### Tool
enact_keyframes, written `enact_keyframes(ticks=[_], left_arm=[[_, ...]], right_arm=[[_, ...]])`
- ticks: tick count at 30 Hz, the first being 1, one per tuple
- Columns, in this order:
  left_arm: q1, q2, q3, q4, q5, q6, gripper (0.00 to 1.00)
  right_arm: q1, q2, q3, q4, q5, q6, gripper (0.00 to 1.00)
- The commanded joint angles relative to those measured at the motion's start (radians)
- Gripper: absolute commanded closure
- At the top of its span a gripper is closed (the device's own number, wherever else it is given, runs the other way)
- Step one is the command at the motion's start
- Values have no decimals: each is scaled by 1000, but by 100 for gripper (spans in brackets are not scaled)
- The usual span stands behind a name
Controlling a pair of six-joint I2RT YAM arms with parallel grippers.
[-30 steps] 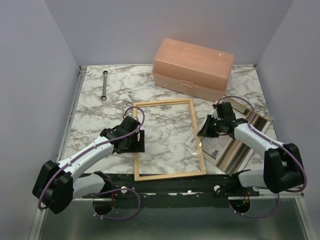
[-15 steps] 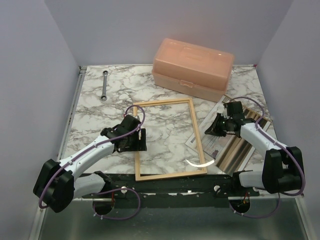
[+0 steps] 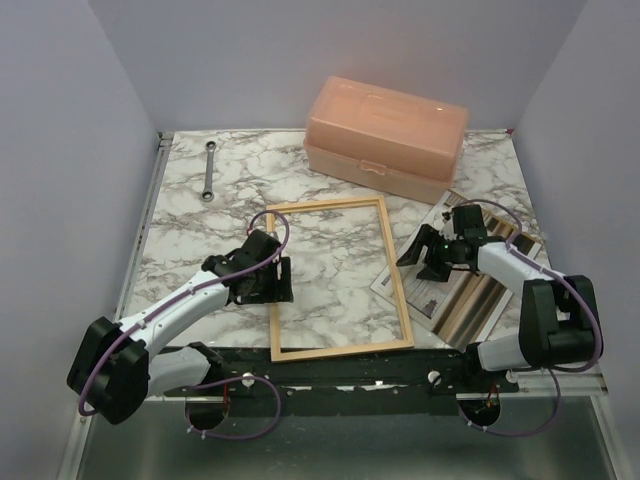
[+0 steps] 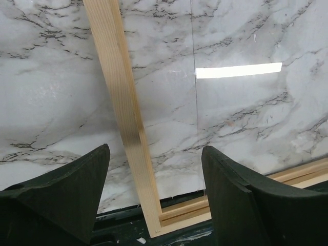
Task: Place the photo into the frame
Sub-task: Place the photo frame item in the photo frame.
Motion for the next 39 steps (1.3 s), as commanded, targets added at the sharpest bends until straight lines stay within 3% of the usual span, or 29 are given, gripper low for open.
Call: enact_keyframes(ticks=[1, 6, 11, 17, 24, 39], left_arm=[[25, -42, -11, -11, -21, -30, 27], [110, -81, -48, 2, 25, -21, 27], [197, -94, -86, 23, 96, -12, 28], [227, -30, -77, 22, 103, -16, 28], [241, 52, -81, 67, 131, -21, 28], [241, 117, -106, 170, 222, -2, 33]], right_arm=[[-7, 72, 22, 92, -152, -27, 25], [-7, 141, 29, 155, -280, -44, 30], [-7, 156, 36, 167, -345, -53, 52], [-7, 88, 37, 173, -397, -48, 63], [-5, 130, -12, 318, -579, 24, 64], [111, 198, -6, 337, -526, 40, 65]])
